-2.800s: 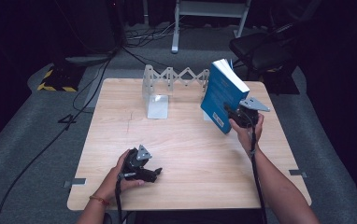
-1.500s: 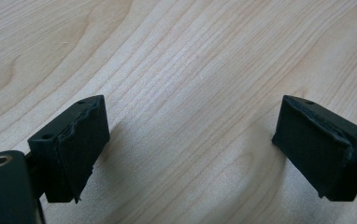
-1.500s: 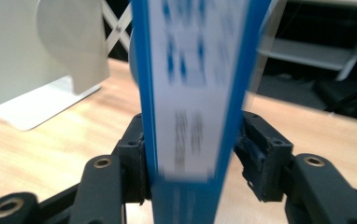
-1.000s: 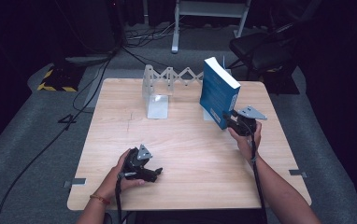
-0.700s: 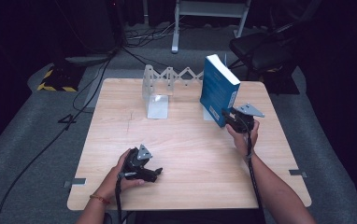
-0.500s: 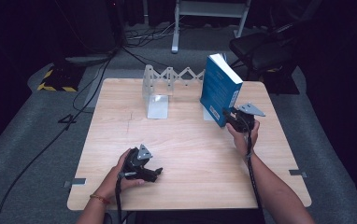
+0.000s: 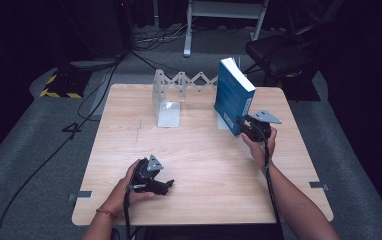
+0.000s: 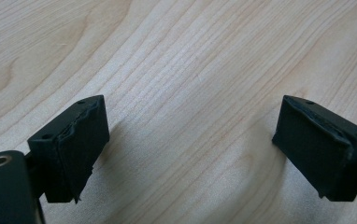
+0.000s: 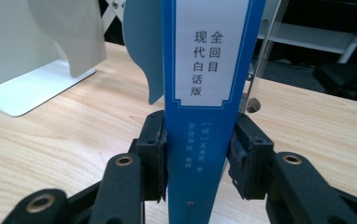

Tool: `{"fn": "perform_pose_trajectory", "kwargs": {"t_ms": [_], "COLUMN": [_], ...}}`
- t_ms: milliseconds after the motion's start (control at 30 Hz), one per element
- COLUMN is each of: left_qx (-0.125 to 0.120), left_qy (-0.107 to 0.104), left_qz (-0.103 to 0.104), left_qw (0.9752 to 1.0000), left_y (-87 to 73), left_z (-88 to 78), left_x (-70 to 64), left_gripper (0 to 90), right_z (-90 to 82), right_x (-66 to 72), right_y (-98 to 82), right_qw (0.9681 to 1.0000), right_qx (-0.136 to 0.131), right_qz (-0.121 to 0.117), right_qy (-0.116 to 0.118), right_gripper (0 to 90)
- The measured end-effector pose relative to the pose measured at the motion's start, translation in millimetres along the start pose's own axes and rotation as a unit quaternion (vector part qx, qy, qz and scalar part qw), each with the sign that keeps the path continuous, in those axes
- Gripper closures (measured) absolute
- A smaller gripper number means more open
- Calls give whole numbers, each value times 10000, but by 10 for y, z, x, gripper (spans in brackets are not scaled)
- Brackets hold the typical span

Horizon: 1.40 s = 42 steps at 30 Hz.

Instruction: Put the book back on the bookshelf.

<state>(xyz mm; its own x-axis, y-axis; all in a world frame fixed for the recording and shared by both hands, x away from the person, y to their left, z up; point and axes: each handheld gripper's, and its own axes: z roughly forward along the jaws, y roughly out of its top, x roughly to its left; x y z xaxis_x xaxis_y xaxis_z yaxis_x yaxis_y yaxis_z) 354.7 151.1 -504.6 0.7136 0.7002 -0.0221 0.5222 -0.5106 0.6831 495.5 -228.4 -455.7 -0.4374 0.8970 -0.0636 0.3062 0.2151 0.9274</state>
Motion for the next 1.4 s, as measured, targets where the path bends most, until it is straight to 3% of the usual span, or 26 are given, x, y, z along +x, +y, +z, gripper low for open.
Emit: {"fn": "perform_pose_trajectory", "kwargs": {"t_ms": [233,367,533,833,1033,1200,1233,1400], "left_qx": [0,0,2,3,2,2,1,1], "left_qy": [0,0,0,-1,-1,0,0,0], "left_qz": [-1,-1,0,5,5,1,0,-2], "left_qw": [10000,10000,10000,10000,10000,10000,10000,10000], "left_y": [0,0,0,0,0,0,0,0], "left_z": [0,0,0,-1,0,0,0,0], "left_x": [0,0,0,1,1,0,0,0], "left_gripper": [107,107,106,106,106,107,106,106], "right_z": [-106,-140,-191,-316,-452,-542,-589,-691], "right_x": [-96,-181,-204,-224,-269,-289,-308,-351], "right_y": [78,117,147,188,173,145,119,49], "right_qw": [9993,9981,9950,9906,9806,9771,9742,9710], "right_qx": [103,298,512,709,1126,1280,1374,1428], "right_qz": [-171,-191,-422,-807,-1165,-1339,-1401,-1451], "right_qy": [330,495,750,853,1104,1049,1115,1256], "right_gripper": [570,526,462,376,330,312,308,296]}}
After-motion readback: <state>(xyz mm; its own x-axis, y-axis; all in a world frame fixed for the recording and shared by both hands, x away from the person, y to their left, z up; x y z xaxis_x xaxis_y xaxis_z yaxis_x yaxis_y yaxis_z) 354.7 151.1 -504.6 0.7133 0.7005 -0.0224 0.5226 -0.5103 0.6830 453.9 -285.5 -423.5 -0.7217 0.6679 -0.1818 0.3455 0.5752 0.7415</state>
